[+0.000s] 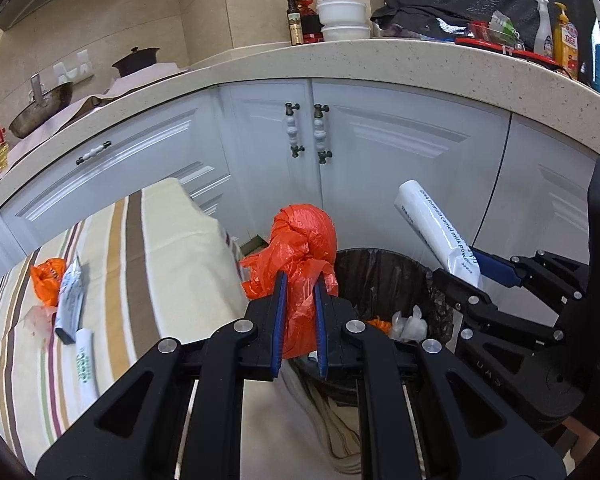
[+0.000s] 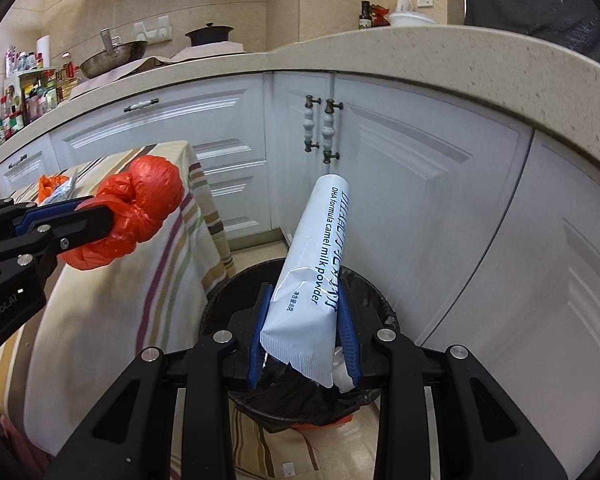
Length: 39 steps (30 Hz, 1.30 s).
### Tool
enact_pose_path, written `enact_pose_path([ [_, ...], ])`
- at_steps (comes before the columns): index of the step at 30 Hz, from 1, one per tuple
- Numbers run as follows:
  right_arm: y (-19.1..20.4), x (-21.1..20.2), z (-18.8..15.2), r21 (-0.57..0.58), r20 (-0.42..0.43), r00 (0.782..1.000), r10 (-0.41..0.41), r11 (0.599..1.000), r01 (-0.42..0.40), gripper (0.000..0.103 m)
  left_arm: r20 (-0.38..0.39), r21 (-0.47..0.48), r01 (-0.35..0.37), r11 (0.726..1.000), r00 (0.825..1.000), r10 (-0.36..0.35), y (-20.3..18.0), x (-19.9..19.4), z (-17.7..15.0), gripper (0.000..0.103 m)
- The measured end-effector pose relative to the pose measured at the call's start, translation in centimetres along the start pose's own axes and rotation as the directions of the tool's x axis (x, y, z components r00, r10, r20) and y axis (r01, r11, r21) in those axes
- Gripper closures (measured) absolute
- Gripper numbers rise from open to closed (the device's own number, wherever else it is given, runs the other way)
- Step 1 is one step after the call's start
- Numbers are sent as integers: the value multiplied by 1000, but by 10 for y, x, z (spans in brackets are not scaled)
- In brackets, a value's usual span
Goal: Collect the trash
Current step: 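Carry both items over the bin and open both grippers to drop them, then move both tools back over the table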
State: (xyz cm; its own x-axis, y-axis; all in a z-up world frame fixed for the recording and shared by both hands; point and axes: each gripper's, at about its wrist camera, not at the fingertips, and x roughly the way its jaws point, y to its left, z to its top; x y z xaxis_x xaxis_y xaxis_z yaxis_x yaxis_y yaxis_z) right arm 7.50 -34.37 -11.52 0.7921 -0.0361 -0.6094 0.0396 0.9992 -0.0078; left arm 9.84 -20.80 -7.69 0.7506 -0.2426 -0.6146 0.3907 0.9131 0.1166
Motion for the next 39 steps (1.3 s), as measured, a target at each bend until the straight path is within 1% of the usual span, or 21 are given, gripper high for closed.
enact_pose_path([
  [5,-8,11,1,13,1,1000,-8,1000,8,71,-11,-13,4,1000,1000,-4,-8,20,10,91],
  [8,-13,19,2,27,11,1000,-19,999,18,70,-28,-25,5,1000,1000,-6,-9,34,13,87],
  [9,-15,23,1,35,14,1000,-24,999,23,63,-40,-31,3,1000,999,-4,-9,40,14,78],
  [10,-18,27,1,43,10,999,-30,999,30,58,-55,-36,3,999,998,-5,-9,44,15,66],
  [11,-20,29,0,47,8,999,-35,998,35,51,-65,-53,10,999,998,-13,-7,47,16,63],
  [12,-22,31,0,54,8,999,-47,997,46,50,-64,-63,13,998,998,-17,-6,48,17,63],
  [14,-26,33,-2,70,-3,999,-54,996,54,50,-49,-62,5,998,999,-8,-4,46,19,61],
  [18,-26,25,-1,92,3,998,-60,994,60,49,-28,-55,-17,998,999,16,-1,36,17,53],
  [21,-21,16,2,100,9,998,-56,993,54,48,-19,-71,-23,997,1000,21,9,24,16,52],
  [23,-16,9,4,107,16,999,-44,993,42,47,-4,-82,-40,996,999,40,19,10,13,51],
  [27,10,-7,13,102,46,999,3,995,-8,45,20,-126,-91,988,995,94,49,-20,3,45],
  [30,35,-17,21,92,69,996,64,993,-71,45,22,-167,-144,975,988,150,79,-42,-9,44],
  [34,78,-26,33,50,95,984,154,986,-159,44,-4,-216,-228,949,973,233,122,-69,-31,44],
  [39,137,-30,39,-21,88,965,246,969,-246,44,-44,-281,-324,903,945,325,174,-97,-60,44],
])
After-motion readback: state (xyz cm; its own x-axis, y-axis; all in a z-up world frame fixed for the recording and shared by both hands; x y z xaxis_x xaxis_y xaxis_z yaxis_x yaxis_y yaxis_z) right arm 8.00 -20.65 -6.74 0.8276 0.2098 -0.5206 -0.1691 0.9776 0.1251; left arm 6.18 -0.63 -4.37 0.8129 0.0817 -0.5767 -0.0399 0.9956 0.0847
